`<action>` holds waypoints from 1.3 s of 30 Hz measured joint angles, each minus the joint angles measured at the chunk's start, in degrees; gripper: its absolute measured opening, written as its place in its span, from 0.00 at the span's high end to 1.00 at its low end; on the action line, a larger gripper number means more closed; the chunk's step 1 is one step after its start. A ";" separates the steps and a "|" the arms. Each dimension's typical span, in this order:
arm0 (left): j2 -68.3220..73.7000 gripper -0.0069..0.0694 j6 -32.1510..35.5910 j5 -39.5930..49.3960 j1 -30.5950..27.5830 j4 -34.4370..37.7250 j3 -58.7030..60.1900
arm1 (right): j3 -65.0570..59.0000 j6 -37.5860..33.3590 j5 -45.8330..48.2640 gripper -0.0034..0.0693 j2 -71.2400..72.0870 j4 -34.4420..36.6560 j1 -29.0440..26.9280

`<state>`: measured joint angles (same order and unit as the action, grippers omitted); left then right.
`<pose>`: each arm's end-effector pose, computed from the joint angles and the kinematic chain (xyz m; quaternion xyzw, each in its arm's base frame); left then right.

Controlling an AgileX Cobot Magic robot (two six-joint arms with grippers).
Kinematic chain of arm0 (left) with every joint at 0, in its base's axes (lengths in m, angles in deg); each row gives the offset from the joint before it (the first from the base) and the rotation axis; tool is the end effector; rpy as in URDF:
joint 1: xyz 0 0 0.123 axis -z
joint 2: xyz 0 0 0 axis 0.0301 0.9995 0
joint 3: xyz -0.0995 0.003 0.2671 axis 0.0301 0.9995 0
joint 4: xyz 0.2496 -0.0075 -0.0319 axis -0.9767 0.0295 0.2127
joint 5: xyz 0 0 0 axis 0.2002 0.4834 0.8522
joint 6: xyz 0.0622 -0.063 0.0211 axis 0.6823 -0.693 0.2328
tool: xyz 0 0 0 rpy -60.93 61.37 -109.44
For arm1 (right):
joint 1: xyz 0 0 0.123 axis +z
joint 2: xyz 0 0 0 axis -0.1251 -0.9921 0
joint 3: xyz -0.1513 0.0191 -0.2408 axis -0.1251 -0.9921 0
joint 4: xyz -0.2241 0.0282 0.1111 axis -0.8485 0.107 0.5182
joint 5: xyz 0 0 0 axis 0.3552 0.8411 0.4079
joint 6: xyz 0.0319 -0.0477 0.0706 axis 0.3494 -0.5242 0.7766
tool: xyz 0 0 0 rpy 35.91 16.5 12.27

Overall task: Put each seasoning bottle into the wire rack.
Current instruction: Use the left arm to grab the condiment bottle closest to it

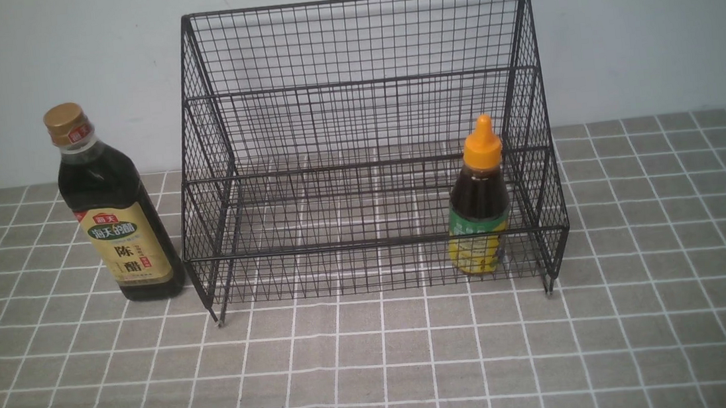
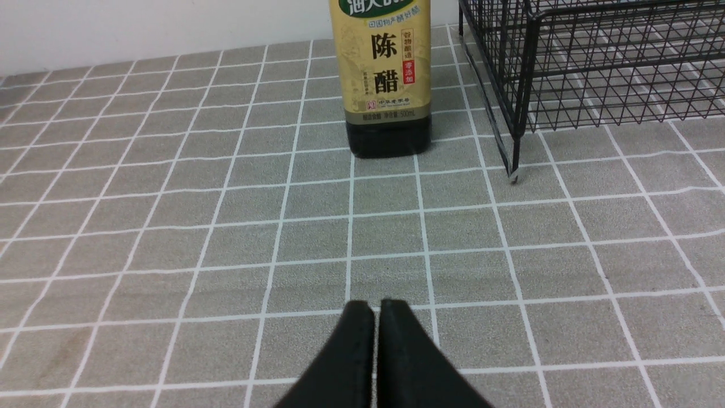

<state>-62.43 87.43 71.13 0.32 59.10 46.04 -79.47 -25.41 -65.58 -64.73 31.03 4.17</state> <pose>0.0529 -0.0010 0.1721 0.0270 0.8013 0.0049 0.5976 0.0523 -0.0013 0.1735 0.0150 0.8035 -0.0101 0.5951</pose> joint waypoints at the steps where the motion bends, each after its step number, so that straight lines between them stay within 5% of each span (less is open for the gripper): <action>1: 0.00 0.92 -0.72 -1.23 0.00 0.91 0.06 | 0.00 0.00 0.00 0.97 0.00 0.00 0.00; 7: 0.00 0.92 -6.02 -18.84 0.00 10.59 0.08 | 0.00 0.00 0.00 0.97 0.00 0.00 0.00; 16: 2.48 0.92 -8.82 -47.29 0.00 14.39 -0.48 | 0.00 0.00 0.00 0.97 0.00 0.00 0.00; 25: 27.50 0.89 -9.19 -47.14 0.00 1.61 -14.51 | 0.00 0.00 0.00 0.97 0.00 0.00 0.00; 39: 67.98 0.22 -8.03 -48.19 0.00 -2.70 -38.52 | 0.00 0.00 0.00 0.97 0.00 0.00 0.00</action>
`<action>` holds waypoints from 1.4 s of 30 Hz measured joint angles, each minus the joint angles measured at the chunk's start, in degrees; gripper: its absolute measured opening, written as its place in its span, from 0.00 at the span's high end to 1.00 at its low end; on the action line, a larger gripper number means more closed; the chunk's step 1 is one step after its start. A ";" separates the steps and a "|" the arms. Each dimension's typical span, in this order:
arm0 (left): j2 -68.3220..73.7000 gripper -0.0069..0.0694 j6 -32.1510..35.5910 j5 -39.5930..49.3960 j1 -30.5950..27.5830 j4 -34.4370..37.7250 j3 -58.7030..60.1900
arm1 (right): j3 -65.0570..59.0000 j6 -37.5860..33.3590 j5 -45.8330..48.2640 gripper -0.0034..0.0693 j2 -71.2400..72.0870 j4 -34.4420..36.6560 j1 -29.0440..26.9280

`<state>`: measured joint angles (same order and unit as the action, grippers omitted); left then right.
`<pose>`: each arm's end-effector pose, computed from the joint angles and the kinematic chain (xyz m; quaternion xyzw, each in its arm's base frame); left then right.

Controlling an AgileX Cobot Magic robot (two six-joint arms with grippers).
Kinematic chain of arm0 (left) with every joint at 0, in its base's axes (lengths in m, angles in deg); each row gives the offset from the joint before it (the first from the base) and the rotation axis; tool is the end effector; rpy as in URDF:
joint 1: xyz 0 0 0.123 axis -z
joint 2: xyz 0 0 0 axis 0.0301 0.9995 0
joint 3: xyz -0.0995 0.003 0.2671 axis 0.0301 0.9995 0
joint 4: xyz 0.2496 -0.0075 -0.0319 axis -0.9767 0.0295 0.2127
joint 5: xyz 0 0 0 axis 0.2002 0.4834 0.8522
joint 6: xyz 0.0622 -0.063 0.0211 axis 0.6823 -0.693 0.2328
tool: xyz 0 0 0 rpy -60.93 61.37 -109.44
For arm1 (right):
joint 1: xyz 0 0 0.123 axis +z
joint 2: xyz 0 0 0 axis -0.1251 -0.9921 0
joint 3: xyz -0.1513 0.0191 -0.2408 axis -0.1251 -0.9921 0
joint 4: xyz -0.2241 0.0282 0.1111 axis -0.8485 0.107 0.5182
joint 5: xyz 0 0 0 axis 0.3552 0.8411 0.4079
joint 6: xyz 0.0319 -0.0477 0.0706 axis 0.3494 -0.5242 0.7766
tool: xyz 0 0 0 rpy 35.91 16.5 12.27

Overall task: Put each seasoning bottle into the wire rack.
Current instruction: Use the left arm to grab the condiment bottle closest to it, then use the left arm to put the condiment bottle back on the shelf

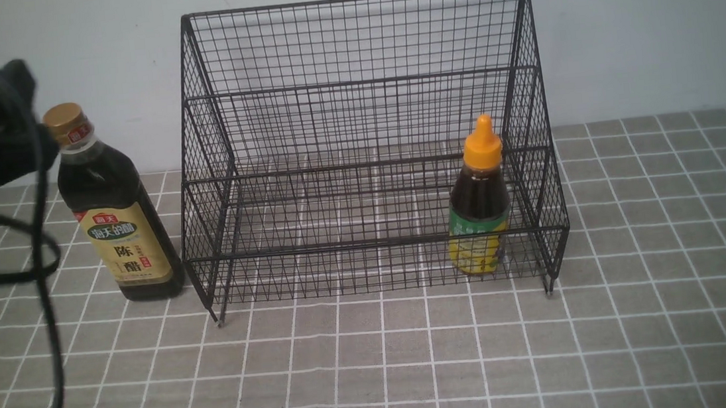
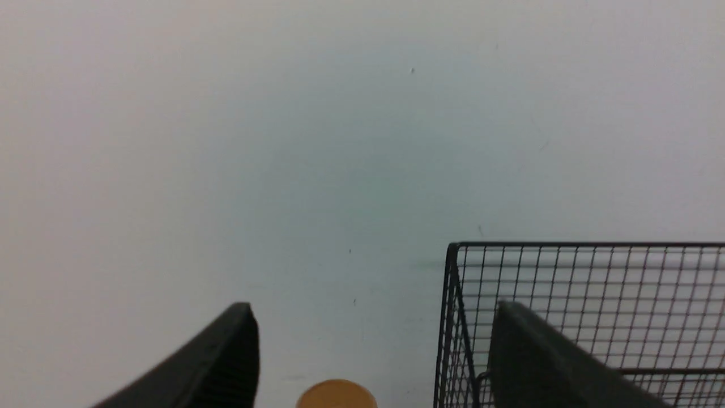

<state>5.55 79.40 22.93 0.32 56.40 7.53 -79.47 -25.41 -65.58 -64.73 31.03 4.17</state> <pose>0.2534 -0.0122 0.3140 0.0038 0.6943 -0.0468 0.7181 0.0523 -0.0013 0.1735 0.0150 0.8035 -0.0101 0.5951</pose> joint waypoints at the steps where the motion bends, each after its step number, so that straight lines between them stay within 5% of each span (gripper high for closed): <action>1: 0.44 0.22 0.09 0.00 0.00 0.11 -0.19 | 0.00 0.00 0.00 0.97 0.00 0.00 0.00; 16: 23.94 0.18 0.55 -6.04 0.00 4.71 -10.08 | 0.00 0.19 0.00 0.97 0.00 0.00 0.00; 21: 27.52 0.34 0.59 -7.18 0.00 5.95 -10.09 | 0.00 0.62 0.00 0.97 0.00 0.00 0.00; 23: 27.50 0.48 1.06 -7.86 0.00 5.90 -10.16 | 0.00 0.77 0.00 0.97 0.00 0.00 0.00; 26: 27.00 0.50 2.13 -7.60 -0.05 5.44 -10.25 | 0.00 0.84 0.00 0.97 0.00 0.00 0.00; 42: 8.10 0.51 3.40 11.86 -0.10 5.17 -22.20 | 0.00 0.84 0.00 0.97 0.00 0.00 0.00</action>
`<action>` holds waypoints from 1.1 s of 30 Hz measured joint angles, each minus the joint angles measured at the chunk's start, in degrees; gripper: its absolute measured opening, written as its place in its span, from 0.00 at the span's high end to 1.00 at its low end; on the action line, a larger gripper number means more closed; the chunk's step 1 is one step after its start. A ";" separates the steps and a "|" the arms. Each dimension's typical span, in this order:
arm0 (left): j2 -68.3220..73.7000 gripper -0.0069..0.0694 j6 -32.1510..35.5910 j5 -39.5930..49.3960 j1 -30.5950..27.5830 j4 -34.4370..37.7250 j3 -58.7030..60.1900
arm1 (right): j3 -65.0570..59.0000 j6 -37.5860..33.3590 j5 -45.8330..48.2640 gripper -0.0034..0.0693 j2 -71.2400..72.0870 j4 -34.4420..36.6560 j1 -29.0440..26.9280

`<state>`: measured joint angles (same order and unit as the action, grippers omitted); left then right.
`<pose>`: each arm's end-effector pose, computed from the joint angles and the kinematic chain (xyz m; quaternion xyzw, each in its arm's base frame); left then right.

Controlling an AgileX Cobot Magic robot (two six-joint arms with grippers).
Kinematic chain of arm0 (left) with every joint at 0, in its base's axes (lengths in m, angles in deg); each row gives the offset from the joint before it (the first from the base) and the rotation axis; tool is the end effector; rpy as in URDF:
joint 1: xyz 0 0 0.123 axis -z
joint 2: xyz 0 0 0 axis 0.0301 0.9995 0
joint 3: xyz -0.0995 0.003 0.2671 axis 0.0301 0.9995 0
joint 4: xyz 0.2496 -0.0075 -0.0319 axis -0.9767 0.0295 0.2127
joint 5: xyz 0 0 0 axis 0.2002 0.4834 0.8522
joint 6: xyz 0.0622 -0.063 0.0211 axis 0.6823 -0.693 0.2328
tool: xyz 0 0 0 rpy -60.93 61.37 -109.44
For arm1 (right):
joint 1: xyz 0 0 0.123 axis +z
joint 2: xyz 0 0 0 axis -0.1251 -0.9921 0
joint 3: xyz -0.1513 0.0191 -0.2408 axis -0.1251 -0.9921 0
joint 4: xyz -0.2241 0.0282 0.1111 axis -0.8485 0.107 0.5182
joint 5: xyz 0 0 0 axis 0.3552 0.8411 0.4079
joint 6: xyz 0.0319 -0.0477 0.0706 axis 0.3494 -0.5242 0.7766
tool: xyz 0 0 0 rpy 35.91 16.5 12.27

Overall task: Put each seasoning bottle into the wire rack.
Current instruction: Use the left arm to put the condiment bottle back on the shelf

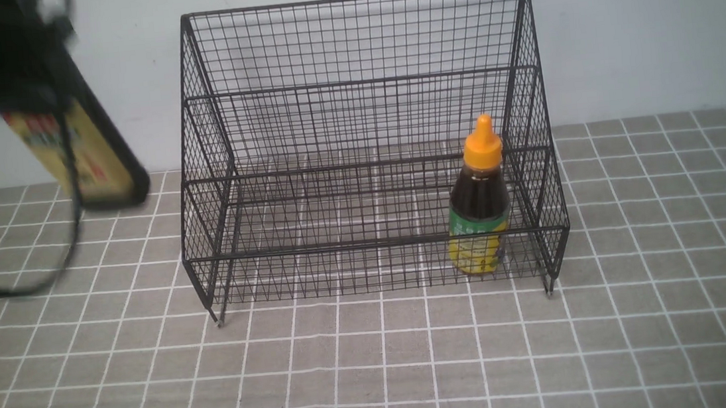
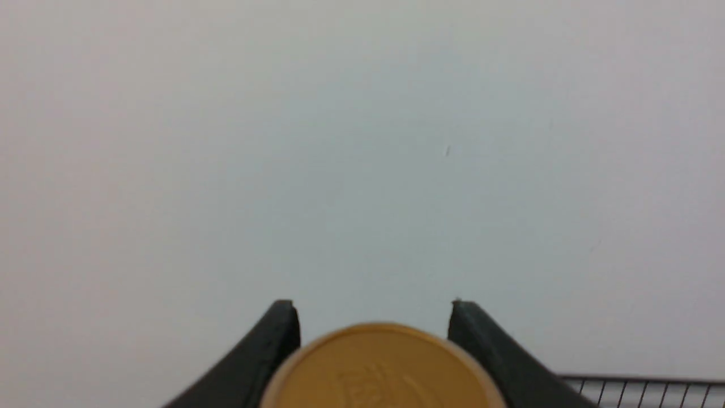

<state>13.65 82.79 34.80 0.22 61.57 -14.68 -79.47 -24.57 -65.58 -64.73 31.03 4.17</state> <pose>0.3071 -0.0101 0.3854 -0.0180 0.6795 -0.0415 0.7323 0.0523 -0.0013 0.1735 0.0208 0.8033 -0.0058 0.5951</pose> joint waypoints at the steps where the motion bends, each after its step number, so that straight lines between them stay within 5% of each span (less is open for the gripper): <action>1: -0.48 0.51 0.00 2.36 0.40 0.00 -2.26 | 0.00 0.00 0.00 0.97 0.00 0.00 0.00; 6: -0.74 0.51 0.25 10.18 4.60 -0.11 -9.66 | 0.00 0.01 0.00 0.97 0.00 0.00 0.00; 16: 5.56 0.51 0.01 11.78 13.89 0.07 -17.74 | 0.00 0.01 0.00 0.97 0.00 0.00 0.00; 33: 20.08 0.51 1.05 13.70 14.68 0.02 -20.35 | 0.00 0.13 0.00 0.97 0.00 -0.05 0.00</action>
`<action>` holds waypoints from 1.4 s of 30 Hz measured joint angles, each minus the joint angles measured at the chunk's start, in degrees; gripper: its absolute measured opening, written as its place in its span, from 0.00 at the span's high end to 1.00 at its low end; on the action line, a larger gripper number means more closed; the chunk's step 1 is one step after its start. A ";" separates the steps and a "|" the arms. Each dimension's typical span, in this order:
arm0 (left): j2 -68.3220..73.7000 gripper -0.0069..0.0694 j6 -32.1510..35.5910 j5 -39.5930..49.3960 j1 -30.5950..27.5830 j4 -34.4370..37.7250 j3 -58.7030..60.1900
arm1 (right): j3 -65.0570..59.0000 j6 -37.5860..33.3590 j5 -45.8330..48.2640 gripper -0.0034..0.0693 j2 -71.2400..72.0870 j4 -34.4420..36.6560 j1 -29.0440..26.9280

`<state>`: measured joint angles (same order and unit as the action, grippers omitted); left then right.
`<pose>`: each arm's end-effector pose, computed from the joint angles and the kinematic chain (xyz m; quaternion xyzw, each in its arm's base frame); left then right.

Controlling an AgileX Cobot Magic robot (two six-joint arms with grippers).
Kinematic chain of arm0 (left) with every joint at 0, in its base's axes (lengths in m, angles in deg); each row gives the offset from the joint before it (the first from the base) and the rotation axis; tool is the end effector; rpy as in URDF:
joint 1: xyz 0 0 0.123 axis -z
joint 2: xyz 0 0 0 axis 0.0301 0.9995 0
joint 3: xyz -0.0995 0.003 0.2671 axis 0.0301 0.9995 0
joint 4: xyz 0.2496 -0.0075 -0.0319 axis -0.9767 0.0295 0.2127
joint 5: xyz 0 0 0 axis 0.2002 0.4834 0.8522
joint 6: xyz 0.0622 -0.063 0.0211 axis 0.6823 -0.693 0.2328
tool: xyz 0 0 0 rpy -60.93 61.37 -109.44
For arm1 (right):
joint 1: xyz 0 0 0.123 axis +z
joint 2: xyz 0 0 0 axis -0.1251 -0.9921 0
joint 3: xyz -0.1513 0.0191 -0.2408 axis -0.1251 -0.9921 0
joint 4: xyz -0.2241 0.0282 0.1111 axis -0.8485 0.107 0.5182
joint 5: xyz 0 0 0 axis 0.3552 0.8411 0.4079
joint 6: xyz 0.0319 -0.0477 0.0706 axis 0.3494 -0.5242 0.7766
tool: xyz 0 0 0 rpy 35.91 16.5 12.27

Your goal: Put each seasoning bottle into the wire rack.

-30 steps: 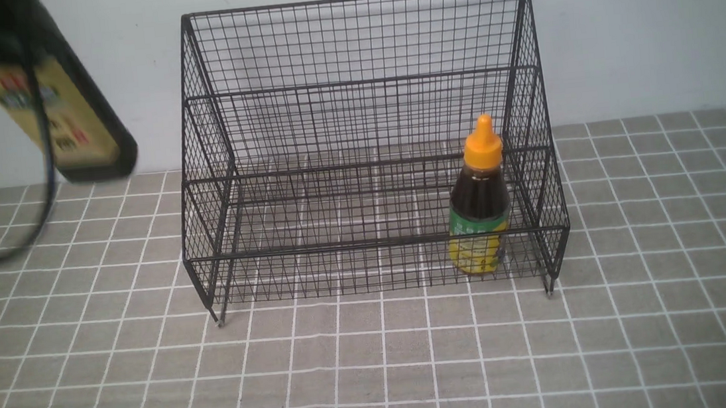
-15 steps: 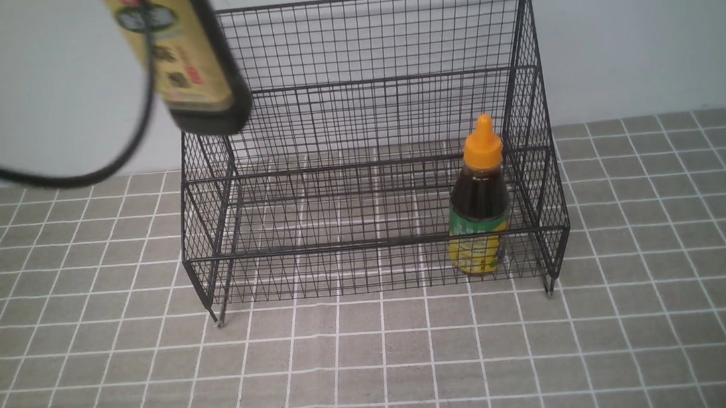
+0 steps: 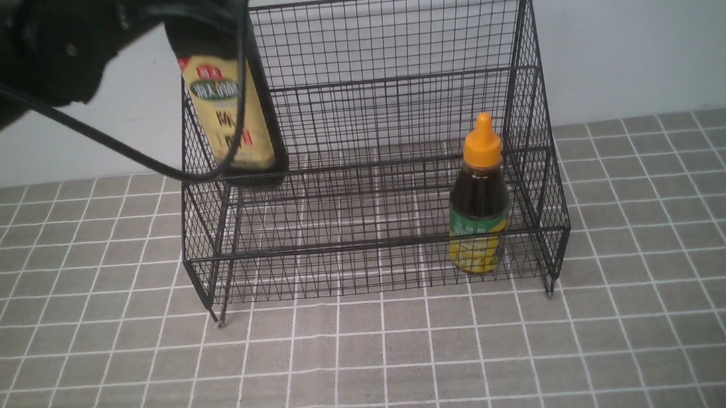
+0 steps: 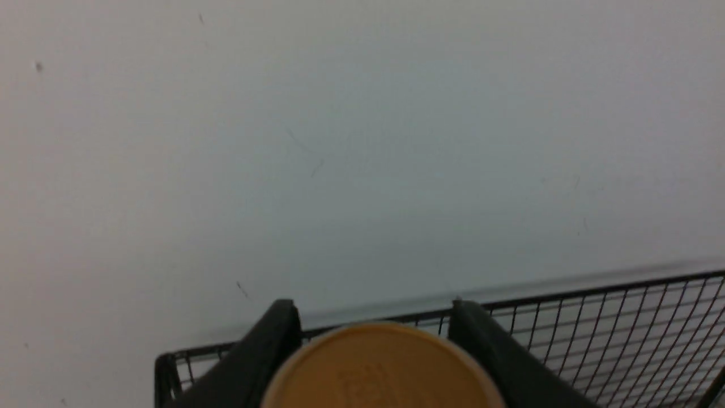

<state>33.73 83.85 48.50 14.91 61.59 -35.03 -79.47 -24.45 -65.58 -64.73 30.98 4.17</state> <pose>0.3888 -0.1161 0.3597 0.0854 0.7560 -0.1146 0.6388 0.0523 -0.0013 0.1735 0.0215 0.8033 -0.0055 0.5951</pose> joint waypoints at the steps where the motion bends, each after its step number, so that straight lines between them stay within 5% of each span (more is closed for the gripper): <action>1: 0.09 0.51 0.11 0.15 0.00 0.00 0.00 | 0.00 0.00 0.00 0.97 0.00 0.00 0.00; 18: 3.85 0.51 1.98 10.56 0.00 -0.10 -0.07 | 0.00 0.58 0.00 0.97 0.00 0.00 0.00; 25: 3.24 0.24 1.98 10.83 0.00 -0.10 -0.51 | 0.00 0.74 0.00 0.97 0.00 0.00 0.00; 29: 2.65 0.17 1.98 10.94 0.00 -0.10 -0.51 | 0.00 0.74 0.00 0.97 0.00 0.00 0.00; 39: -5.33 0.16 1.98 14.58 0.00 -0.12 -0.56 | 0.00 0.87 0.00 0.97 0.00 0.00 0.00; 42: -9.67 0.27 1.98 23.33 0.00 -0.12 -0.56 | 0.00 0.87 0.00 0.97 0.00 0.00 0.00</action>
<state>24.06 85.82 71.83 14.91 61.47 -35.59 -79.47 -23.58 -65.58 -64.73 30.98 4.17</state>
